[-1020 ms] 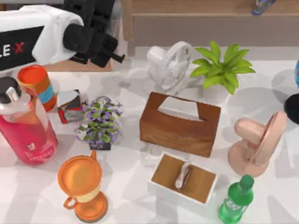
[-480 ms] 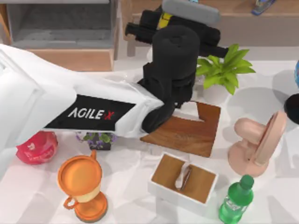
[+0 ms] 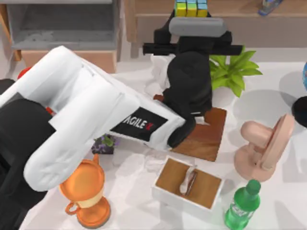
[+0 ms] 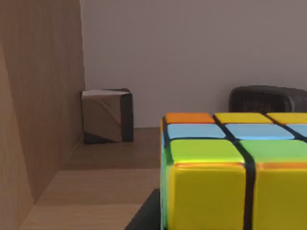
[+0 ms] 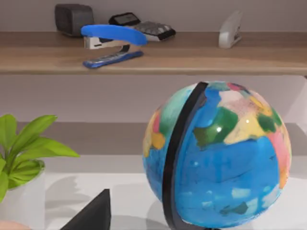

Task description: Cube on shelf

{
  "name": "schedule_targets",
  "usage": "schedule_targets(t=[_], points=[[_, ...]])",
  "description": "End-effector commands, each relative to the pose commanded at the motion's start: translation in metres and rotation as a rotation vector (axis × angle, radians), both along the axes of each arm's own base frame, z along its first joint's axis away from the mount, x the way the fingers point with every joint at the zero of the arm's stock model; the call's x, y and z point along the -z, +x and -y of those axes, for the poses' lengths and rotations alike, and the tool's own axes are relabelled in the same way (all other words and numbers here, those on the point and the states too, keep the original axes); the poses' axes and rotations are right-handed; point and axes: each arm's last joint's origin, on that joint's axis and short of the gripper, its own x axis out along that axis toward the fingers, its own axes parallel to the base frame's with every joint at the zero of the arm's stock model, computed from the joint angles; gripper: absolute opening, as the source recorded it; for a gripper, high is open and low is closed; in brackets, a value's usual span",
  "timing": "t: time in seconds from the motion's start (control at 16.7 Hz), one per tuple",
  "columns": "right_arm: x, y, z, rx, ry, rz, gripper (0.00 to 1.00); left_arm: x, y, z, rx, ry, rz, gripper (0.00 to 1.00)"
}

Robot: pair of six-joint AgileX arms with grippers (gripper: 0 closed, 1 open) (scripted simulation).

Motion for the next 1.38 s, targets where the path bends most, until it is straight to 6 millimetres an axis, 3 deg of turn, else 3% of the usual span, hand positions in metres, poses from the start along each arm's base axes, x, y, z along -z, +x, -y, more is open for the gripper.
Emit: schedule_targets(t=[0.54,1.14,1.38], points=[[0.0,0.0,0.0,0.0,0.0,0.0,1.0,-0.002,0.009,0.002,-0.005,-0.01,0.008,0.0],[0.0,0.0,0.0,0.0,0.0,0.0,1.0,-0.013,0.092,0.002,-0.01,-0.012,0.01,0.0],[0.0,0.0,0.0,0.0,0.0,0.0,1.0,-0.013,0.103,0.0,-0.012,-0.013,0.007,0.0]])
